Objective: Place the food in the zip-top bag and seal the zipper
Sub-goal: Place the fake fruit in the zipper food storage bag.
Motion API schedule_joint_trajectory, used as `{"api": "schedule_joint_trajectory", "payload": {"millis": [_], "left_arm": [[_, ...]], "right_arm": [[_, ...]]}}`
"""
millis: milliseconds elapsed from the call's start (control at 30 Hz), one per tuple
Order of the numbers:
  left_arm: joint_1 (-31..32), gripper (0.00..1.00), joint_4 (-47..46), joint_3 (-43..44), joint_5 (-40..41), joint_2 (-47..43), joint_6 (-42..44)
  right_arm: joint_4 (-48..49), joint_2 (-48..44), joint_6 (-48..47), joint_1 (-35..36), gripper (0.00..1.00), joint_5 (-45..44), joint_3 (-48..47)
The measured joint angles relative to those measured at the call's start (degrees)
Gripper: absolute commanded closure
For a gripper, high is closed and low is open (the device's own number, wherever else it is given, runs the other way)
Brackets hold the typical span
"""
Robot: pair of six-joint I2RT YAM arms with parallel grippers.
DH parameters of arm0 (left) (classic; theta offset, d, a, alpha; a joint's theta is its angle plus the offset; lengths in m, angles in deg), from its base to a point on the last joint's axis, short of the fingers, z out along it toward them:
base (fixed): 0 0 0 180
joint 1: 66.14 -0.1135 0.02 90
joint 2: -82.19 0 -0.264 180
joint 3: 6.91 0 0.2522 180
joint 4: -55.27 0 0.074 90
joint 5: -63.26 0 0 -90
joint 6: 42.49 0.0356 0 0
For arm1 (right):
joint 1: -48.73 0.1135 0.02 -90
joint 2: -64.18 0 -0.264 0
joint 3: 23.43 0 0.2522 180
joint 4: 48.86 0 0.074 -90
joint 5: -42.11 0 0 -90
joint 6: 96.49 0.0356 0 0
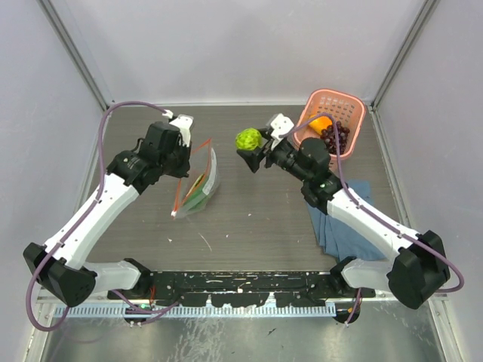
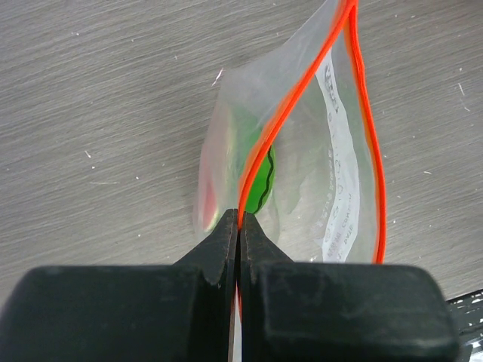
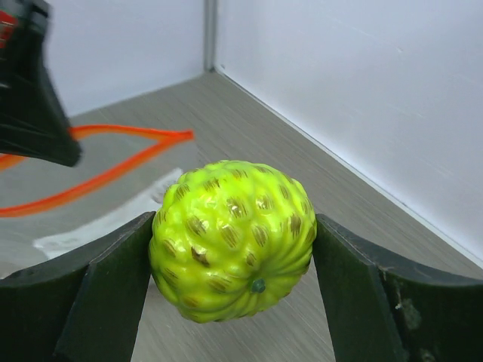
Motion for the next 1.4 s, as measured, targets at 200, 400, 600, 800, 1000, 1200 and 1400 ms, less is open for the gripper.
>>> {"api": "schedule_joint_trajectory", "payload": {"millis": [200,400,600,800,1000,1200,1400], "left_arm": [[-1.03,1.00,-0.48,0.00,-2.47,-1.73,-0.76],[-1.64,1.00,-0.52,0.00,-5.09,-1.95,-0.90],[-2.27,1.00,-0.68,0.00,-6.99,-1.95,-1.14],[-2.71,1.00,-0.90,0.00,-8.72,-1.95,-1.70],[-3.08,1.00,-0.98,0.00,-9.81,-1.95,-2.34],[-3.34,1.00,-1.27,0.00,-10.73,-1.95,-2.36],[-3.63,1.00,-1.36,0.00,-11.10,-1.95,-2.47]], "right_arm": [[8.94,0.02,3.06,6.29,0.51,1.38,1.70],[19.85,1.53,6.71,11.08,0.52,2.89,1.92],[31.36,7.65,10.49,14.53,0.52,3.72,2.95],[38.18,13.64,12.50,16.20,0.52,3.37,4.70],[41.86,15.52,13.81,16.46,0.52,2.36,4.92],[45.09,17.27,14.38,16.46,0.52,1.70,4.92],[43.78,19.26,13.51,16.46,0.51,1.14,5.35]]}}
